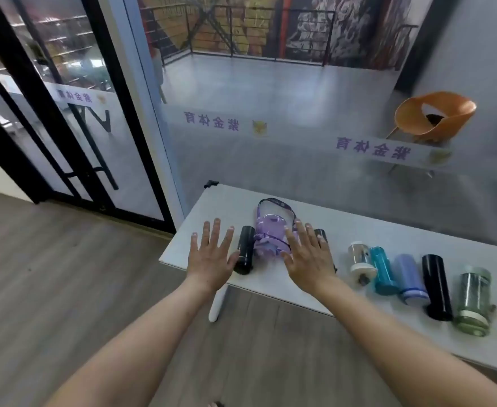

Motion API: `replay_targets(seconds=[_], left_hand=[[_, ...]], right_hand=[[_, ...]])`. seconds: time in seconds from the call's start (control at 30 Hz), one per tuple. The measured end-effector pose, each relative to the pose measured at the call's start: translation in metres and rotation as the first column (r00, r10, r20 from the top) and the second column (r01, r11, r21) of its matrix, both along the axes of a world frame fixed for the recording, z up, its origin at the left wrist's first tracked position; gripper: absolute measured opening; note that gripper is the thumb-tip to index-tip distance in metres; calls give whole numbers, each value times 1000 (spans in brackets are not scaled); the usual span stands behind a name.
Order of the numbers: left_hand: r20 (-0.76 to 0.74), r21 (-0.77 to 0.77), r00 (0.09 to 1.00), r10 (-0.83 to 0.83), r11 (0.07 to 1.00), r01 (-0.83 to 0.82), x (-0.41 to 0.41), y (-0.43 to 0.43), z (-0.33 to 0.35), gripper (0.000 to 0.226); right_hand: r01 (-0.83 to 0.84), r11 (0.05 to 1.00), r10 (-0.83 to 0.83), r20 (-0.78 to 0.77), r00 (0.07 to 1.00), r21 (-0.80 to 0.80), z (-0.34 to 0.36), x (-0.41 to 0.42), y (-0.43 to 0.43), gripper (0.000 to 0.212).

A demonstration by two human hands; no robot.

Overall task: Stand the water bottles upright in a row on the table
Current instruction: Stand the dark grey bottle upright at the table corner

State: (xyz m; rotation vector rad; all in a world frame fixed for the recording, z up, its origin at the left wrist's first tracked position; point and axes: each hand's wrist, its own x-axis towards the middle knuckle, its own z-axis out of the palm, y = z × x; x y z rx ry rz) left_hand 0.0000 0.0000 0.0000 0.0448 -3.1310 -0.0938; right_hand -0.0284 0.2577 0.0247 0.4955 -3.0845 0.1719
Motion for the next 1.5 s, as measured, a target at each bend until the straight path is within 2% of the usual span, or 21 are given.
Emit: replay_targets(seconds=[0.2, 0.47, 0.57, 0.73, 0.87, 1.03, 1.2, 1.37, 1.43, 1.5], left_hand=[[110, -5, 994, -14, 1000, 15, -29, -59, -45, 69], [281, 35, 960, 8, 999, -18, -60, -88, -107, 66], [300, 12, 953, 39, 999, -45, -74, -91, -123, 67], [338, -35, 938, 81, 997, -74, -93, -95, -149, 67], [367, -41, 920, 138, 990, -132, -104, -105, -169, 67], [429, -49, 889, 160, 987, -154, -118, -121, -184, 67], [465, -9, 877, 126, 990, -137, -145, -137, -188, 67], [470, 38, 879, 77, 994, -107, -182, -152, -188, 66], [469, 43, 880, 69, 994, -101, -198, -161, -188, 66], [469, 50, 882, 54, 995, -88, -216, -169, -189, 66]], right_hand=[[-6, 999, -1, 127, 992, 51, -42, -25, -64, 64], [-225, 958, 185, 217, 958, 177, -100, -87, -100, 73], [-375, 891, 327, 211, 921, 257, -125, -113, -107, 76], [-606, 736, 516, 330, 790, 301, -160, -155, -122, 82], [-735, 590, 586, 450, 674, 333, -183, -179, -135, 91], [-800, 530, 629, 502, 593, 282, -201, -195, -145, 88], [-770, 604, 622, 484, 616, 205, -205, -223, -162, 83], [-691, 722, 623, 401, 671, 36, -196, -264, -176, 83], [-604, 787, 606, 350, 714, -130, -187, -283, -181, 81], [-421, 829, 541, 335, 772, -368, -177, -302, -182, 80]])
